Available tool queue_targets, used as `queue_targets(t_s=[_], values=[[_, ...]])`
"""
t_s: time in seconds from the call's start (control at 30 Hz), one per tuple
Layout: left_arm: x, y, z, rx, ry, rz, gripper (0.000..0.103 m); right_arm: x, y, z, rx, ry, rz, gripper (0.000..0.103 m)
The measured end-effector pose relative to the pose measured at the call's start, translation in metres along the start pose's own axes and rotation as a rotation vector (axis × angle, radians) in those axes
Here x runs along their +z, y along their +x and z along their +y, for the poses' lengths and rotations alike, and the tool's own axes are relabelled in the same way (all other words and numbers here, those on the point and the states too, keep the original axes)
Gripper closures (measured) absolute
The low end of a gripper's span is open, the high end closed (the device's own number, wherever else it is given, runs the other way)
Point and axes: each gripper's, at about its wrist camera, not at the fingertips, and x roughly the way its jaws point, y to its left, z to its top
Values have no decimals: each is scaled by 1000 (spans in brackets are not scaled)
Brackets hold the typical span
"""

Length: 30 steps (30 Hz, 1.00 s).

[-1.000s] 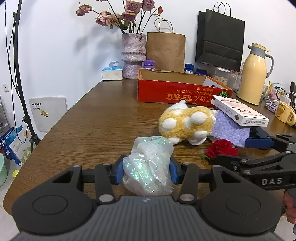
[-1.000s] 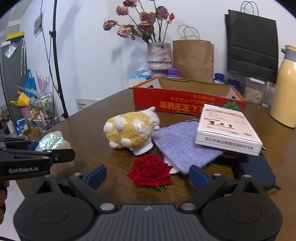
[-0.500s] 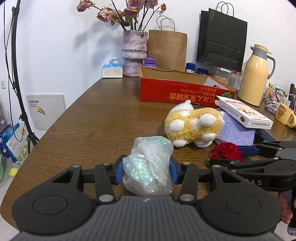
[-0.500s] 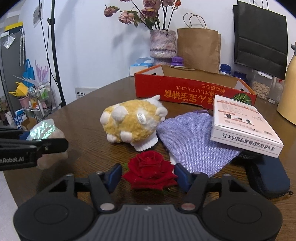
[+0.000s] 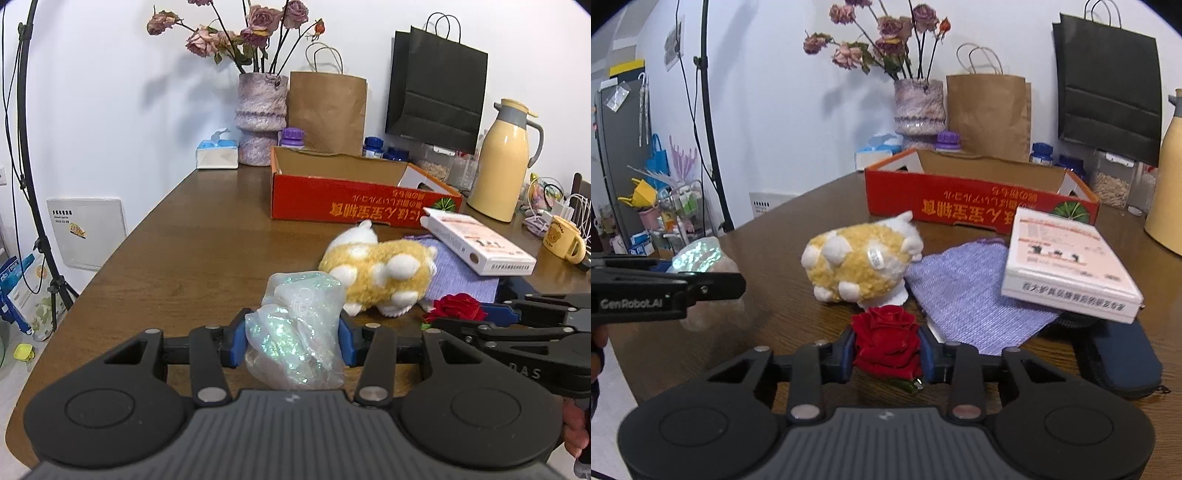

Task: Flip cup upright
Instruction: 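Lift the plastic bag with the left tool while the right tool grasps the red rose, then carry the bag with the left tool while the right tool carries the rose to the box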

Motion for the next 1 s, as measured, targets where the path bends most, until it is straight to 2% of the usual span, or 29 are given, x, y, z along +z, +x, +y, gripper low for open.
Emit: queue_targets(t_s=[0.5, 0.77, 1.0], values=[[54, 2, -22, -60, 7, -72, 57, 43, -30, -28, -7, 29, -115, 71], [90, 20, -36, -80, 16, -81, 58, 78, -27, -48, -30, 39, -150, 71], [123, 47, -42, -59, 4, -65, 59, 109, -13, -70, -48, 68, -155, 71]])
